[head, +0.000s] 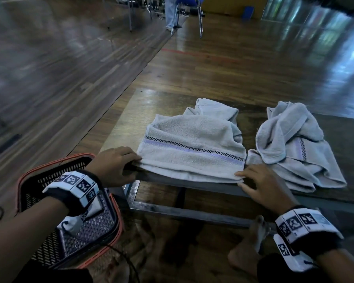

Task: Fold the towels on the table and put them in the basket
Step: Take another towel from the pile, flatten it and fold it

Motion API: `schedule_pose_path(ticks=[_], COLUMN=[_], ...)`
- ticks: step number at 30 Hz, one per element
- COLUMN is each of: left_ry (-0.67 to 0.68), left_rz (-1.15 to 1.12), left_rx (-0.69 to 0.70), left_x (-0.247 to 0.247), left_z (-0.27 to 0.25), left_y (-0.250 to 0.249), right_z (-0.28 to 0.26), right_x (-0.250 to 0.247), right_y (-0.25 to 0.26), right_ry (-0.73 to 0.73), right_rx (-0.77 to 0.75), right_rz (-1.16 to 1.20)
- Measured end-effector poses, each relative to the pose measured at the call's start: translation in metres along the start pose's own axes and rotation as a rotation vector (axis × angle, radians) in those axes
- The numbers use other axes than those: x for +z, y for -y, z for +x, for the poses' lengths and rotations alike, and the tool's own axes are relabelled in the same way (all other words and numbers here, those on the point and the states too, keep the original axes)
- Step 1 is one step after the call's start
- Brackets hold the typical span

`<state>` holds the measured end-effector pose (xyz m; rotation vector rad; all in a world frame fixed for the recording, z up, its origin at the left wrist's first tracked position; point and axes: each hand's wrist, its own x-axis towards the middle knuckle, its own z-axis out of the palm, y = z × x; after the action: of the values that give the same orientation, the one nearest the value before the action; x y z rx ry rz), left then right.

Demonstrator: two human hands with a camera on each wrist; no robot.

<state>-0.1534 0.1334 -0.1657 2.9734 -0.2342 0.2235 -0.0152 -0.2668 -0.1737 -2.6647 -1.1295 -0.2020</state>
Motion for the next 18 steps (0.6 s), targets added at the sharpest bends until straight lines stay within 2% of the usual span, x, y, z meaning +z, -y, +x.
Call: schedule_pose_path(ticks=[3, 7, 12, 18], left_ry=[-0.033, -0.106, -0.120, -0.072], left_rz=[0.054, 0.038, -0.086, -0.153], left_rx=[0.018, 0.041, -0.027, -0.094], left_x=[0.007, 0.011, 0.008, -0.001], left_z=[-0.004, -0.005, -0.006, -0.006], left_y=[-0.007, -0.014, -0.018, -0.019], right_z=[-0.003, -0.003, -0.006, -0.008], right_x=[0.000, 0.000, 0.002, -0.001], right_y=[0.002, 0.005, 0.004, 0.001], right_ry=[0.037, -0.018, -0.050, -0.079], right_rx=[-0.023, -0.074, -0.055, -0.024], right_rz=[-0.094, -0.151, -0.079, 0.007])
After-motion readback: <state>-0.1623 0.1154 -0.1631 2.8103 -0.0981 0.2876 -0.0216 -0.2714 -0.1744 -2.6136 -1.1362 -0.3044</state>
